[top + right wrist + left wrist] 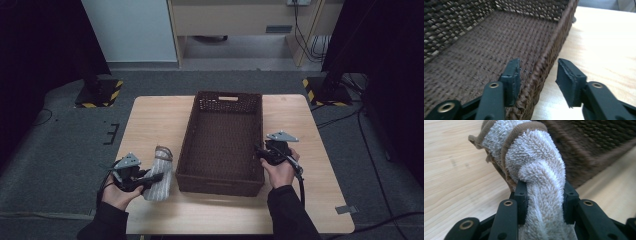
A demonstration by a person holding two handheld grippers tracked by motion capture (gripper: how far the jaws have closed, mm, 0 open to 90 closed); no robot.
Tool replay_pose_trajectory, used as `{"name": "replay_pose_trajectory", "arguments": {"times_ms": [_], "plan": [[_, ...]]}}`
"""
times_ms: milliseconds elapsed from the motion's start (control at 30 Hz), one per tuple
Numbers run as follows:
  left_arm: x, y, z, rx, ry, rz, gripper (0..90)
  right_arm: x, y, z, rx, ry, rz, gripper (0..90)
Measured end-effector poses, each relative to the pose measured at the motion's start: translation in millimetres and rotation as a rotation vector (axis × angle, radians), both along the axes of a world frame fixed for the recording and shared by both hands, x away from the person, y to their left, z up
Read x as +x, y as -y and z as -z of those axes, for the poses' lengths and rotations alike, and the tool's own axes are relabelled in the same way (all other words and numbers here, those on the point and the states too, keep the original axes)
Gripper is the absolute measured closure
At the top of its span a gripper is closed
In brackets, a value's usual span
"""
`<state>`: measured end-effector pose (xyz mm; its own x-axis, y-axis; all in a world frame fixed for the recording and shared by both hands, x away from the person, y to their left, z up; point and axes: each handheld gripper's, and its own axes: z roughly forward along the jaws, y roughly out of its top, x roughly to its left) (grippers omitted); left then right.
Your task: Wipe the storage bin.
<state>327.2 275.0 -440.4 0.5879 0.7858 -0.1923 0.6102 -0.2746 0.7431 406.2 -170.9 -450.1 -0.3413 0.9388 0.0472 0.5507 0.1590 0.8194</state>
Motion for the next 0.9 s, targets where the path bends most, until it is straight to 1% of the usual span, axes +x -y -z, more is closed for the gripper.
{"name": "replay_pose_trajectory", "arguments": {"times_ms": [100, 133, 167, 200, 233, 267, 300, 367, 433, 467, 500, 533, 600, 633, 667, 700, 767, 800, 833, 867, 900], "plan": [[2.8, -5.3, 0.6, 0.015, 0.000, -0.051, 64.1, -5.2, 7.8, -11.0, 0.027, 0.037, -0.007, 46.7], [3.7, -7.1, 0.7, 0.023, 0.000, -0.067, 64.0, -7.9, 11.1, -14.5, 0.041, 0.044, -0.013, 45.2], [3.7, -7.1, 0.7, 0.023, 0.000, -0.067, 63.9, -11.0, 14.7, -17.5, 0.054, 0.051, -0.022, 44.4], [4.6, -9.1, 0.9, 0.028, 0.002, -0.083, 63.9, -11.0, 14.7, -17.5, 0.054, 0.051, -0.022, 44.4], [5.2, -10.8, 1.6, 0.020, 0.000, -0.106, 63.6, -18.8, 21.2, -21.7, 0.081, 0.070, -0.046, 43.1], [6.0, -12.5, 2.2, 0.016, -0.003, -0.121, 63.5, -22.9, 23.7, -22.8, 0.091, 0.077, -0.057, 42.8], [7.8, -14.8, 4.6, 0.015, -0.005, -0.150, 63.4, -27.0, 26.2, -23.3, 0.093, 0.079, -0.068, 42.4], [10.7, -17.0, 7.4, 0.023, -0.015, -0.174, 63.2, -33.8, 30.5, -23.0, 0.096, 0.088, -0.084, 42.2], [13.8, -17.9, 9.9, 0.034, -0.018, -0.185, 63.1, -37.3, 33.9, -23.4, 0.094, 0.082, -0.100, 42.0], [15.2, -18.6, 11.3, 0.039, -0.017, -0.195, 63.0, -38.5, 35.4, -24.0, 0.100, 0.085, -0.103, 42.0], [16.7, -19.3, 13.2, 0.047, -0.016, -0.202, 63.0, -39.4, 36.2, -24.7, 0.117, 0.081, -0.102, 41.9], [18.0, -20.8, 15.3, 0.058, -0.022, -0.206, 63.0, -40.1, 37.1, -25.6, 0.119, 0.083, -0.106, 41.8], [18.8, -22.4, 17.7, 0.063, -0.026, -0.211, 63.0, -40.9, 37.3, -26.3, 0.122, 0.089, -0.106, 41.7], [19.9, -25.3, 22.3, 0.091, -0.027, -0.210, 62.9, -42.7, 36.9, -26.4, 0.122, 0.086, -0.117, 41.7], [19.9, -25.3, 22.3, 0.091, -0.027, -0.210, 62.8, -43.3, 36.1, -25.9, 0.123, 0.088, -0.117, 41.7], [21.4, -28.3, 26.7, 0.131, -0.021, -0.210, 62.6, -44.0, 35.3, -25.3, 0.125, 0.084, -0.121, 41.7], [23.3, -31.9, 30.2, 0.162, -0.022, -0.222, 62.7, -44.5, 34.5, -24.1, 0.117, 0.084, -0.125, 41.7], [23.3, -31.9, 30.2, 0.162, -0.022, -0.222, 62.6, -44.5, 34.5, -24.1, 0.117, 0.084, -0.125, 41.7], [24.7, -34.7, 34.3, 0.176, -0.028, -0.227, 62.6, -44.8, 33.2, -23.3, 0.117, 0.083, -0.125, 41.7], [24.7, -34.7, 34.3, 0.176, -0.028, -0.227, 62.6, -44.8, 33.2, -23.3, 0.117, 0.083, -0.125, 41.7], [25.5, -36.2, 38.2, 0.188, -0.038, -0.224, 62.6, -45.0, 32.3, -22.4, 0.111, 0.077, -0.134, 41.8]]}}
